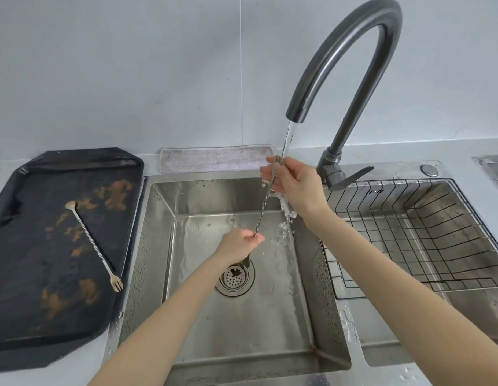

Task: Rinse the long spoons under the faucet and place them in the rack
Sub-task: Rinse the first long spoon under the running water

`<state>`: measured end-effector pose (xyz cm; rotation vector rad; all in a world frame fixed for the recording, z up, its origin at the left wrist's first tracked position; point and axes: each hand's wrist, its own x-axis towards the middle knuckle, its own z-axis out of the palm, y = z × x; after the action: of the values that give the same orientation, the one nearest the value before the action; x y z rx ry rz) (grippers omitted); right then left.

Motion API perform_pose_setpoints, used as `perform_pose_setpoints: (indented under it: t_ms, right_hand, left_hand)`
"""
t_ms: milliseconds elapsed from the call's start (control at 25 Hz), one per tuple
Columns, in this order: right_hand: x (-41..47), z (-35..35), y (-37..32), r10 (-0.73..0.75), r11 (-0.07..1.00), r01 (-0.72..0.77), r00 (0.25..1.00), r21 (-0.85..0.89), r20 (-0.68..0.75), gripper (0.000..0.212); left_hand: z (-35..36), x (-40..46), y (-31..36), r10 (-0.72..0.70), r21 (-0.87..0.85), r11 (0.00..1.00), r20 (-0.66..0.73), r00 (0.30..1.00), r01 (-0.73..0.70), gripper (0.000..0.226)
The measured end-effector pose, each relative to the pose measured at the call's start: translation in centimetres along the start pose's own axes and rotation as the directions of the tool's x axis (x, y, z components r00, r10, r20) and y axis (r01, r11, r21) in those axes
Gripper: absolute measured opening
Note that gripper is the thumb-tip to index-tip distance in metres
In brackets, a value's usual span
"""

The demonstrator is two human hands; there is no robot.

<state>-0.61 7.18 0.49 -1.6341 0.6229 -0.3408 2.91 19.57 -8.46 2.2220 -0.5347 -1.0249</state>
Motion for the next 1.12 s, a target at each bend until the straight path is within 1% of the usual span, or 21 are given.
perform_pose_setpoints:
  t_ms: [120, 160, 200, 280, 320, 440, 520, 560, 680, 760, 840, 920, 1000, 1040, 1120]
  right_hand:
    - [-0.2, -0.5, 0.4, -0.004, 1.000, 0.004, 1.000, -0.028, -0.011, 0.021]
    - [-0.3, -0.7, 0.5, -0.008, 1.000, 0.008, 0.999, -0.023, -0.032, 0.020]
    - [-0.4, -0.9, 0.5, -0.018, 0.999, 0.017, 0.998, -0.029, -0.063, 0.018]
    - [-0.6, -1.3, 0.3, -0.049, 0.997, 0.042, 0.993, -0.067, -0.111, 0.017]
    - [-0.6, -1.6, 0.1, -0.065, 0.995, 0.056, 0.992, -0.087, -0.108, 0.018]
    - [-0.5, -1.9, -0.5, -0.107, 0.984, 0.102, 0.994, -0.147, -0.024, 0.019]
    - [-0.4, -2.1, -0.7, -0.117, 0.983, 0.118, 0.993, -0.143, 0.012, 0.015]
    - [-0.3, -2.1, -0.9, -0.123, 0.982, 0.124, 0.992, -0.141, 0.015, 0.019]
    - [-0.1, -1.8, -1.0, -0.138, 0.980, 0.134, 0.990, -0.148, -0.017, 0.025]
    - [0.0, -1.6, -1.3, -0.158, 0.977, 0.146, 0.985, -0.155, -0.066, 0.023]
    - [0.2, -1.6, -1.6, -0.174, 0.979, 0.159, 0.978, -0.131, -0.112, 0.021]
    - [0.2, -1.6, -1.7, -0.171, 0.981, 0.158, 0.979, -0.114, -0.114, 0.019]
    - [0.2, -1.6, -1.6, -0.165, 0.983, 0.159, 0.984, -0.095, -0.070, 0.012]
    - [0.1, -1.5, -1.4, -0.170, 0.983, 0.167, 0.985, -0.077, -0.034, 0.013]
    - [0.1, -1.4, -1.1, -0.162, 0.986, 0.163, 0.986, -0.032, 0.031, 0.023]
  left_hand:
    - [-1.1, 0.3, 4.3, 0.120, -0.090, 0.987, -0.167, 0.979, -0.136, 0.039]
    - [-1.5, 0.4, 5.6, 0.156, -0.063, 0.983, -0.220, 0.963, -0.174, 0.040]
    - [-1.9, 0.5, 6.7, 0.198, 0.011, 0.979, -0.263, 0.944, -0.202, 0.040]
    - [-2.3, 0.5, 8.2, 0.287, 0.134, 0.957, -0.305, 0.908, -0.258, 0.039]
    - [-2.3, 0.5, 8.6, 0.312, 0.142, 0.949, -0.312, 0.897, -0.281, 0.038]
    - [-2.2, 0.6, 8.7, 0.340, 0.125, 0.940, -0.337, 0.878, -0.316, 0.031]
    - [-2.3, 0.4, 8.5, 0.351, 0.119, 0.937, -0.315, 0.882, -0.330, 0.030]
    - [-2.5, 0.3, 8.5, 0.357, 0.123, 0.934, -0.292, 0.887, -0.336, 0.030]
    - [-3.0, -0.1, 8.6, 0.358, 0.130, 0.933, -0.236, 0.903, -0.336, 0.037]
    - [-3.0, -0.1, 8.1, 0.341, 0.057, 0.940, -0.223, 0.913, -0.337, 0.034]
    - [-3.0, -0.1, 7.4, 0.327, 0.000, 0.942, -0.243, 0.913, -0.337, 0.032]
    - [-2.9, -0.1, 7.0, 0.309, -0.005, 0.947, -0.271, 0.911, -0.322, 0.029]
    - [-2.8, 0.0, 7.0, 0.300, 0.023, 0.952, -0.271, 0.914, -0.306, 0.027]
    - [-2.7, -0.1, 7.0, 0.308, 0.049, 0.951, -0.268, 0.913, -0.307, 0.029]
    - [-2.3, -0.2, 7.1, 0.318, 0.047, 0.947, -0.264, 0.911, -0.317, 0.032]
